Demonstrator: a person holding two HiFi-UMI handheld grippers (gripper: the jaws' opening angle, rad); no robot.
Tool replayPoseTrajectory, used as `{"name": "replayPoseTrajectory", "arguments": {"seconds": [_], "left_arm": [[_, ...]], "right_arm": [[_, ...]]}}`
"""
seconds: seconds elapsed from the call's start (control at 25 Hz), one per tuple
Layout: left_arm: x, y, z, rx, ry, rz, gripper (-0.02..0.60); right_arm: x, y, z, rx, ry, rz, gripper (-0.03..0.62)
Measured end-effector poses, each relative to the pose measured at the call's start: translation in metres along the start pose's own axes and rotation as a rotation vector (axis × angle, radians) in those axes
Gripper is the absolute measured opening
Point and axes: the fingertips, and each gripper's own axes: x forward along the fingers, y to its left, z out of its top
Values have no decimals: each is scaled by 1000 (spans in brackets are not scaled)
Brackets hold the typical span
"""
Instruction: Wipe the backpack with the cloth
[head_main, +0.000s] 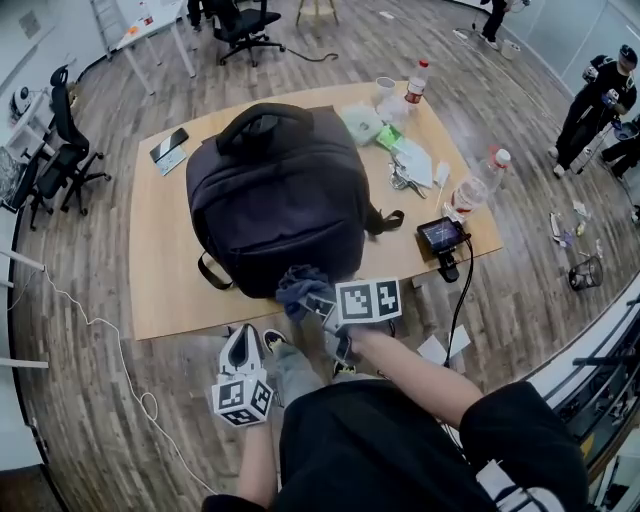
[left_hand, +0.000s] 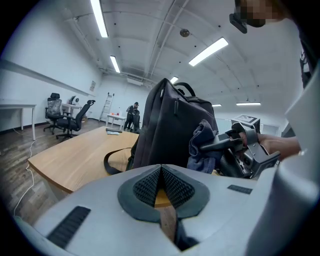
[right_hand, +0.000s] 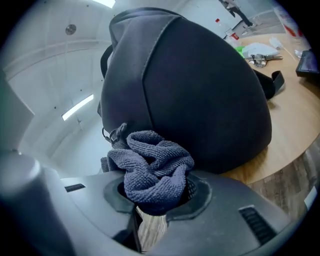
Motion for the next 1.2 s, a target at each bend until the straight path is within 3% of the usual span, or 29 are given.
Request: {"name": "replayPoseTrajectory", "arguments": {"seconds": [0.24, 0.48, 0.68, 0.88, 1.2], "left_arm": [[-14, 13, -2, -17, -3, 39, 17], [-34, 36, -1, -32, -11, 99, 17], [-54, 56, -1, -47, -14, 146, 17], [-63, 73, -5, -46, 4, 179, 17], [-52, 76, 2, -26, 10, 167, 17]], "right_arm": [[27, 13, -16, 34, 49, 41, 120], [82, 41, -37, 198, 65, 157, 120], [130, 77, -25, 290, -49, 211, 121], [141, 86, -18, 391, -169, 202, 120], [111, 77, -2, 350, -257, 159, 115]]}}
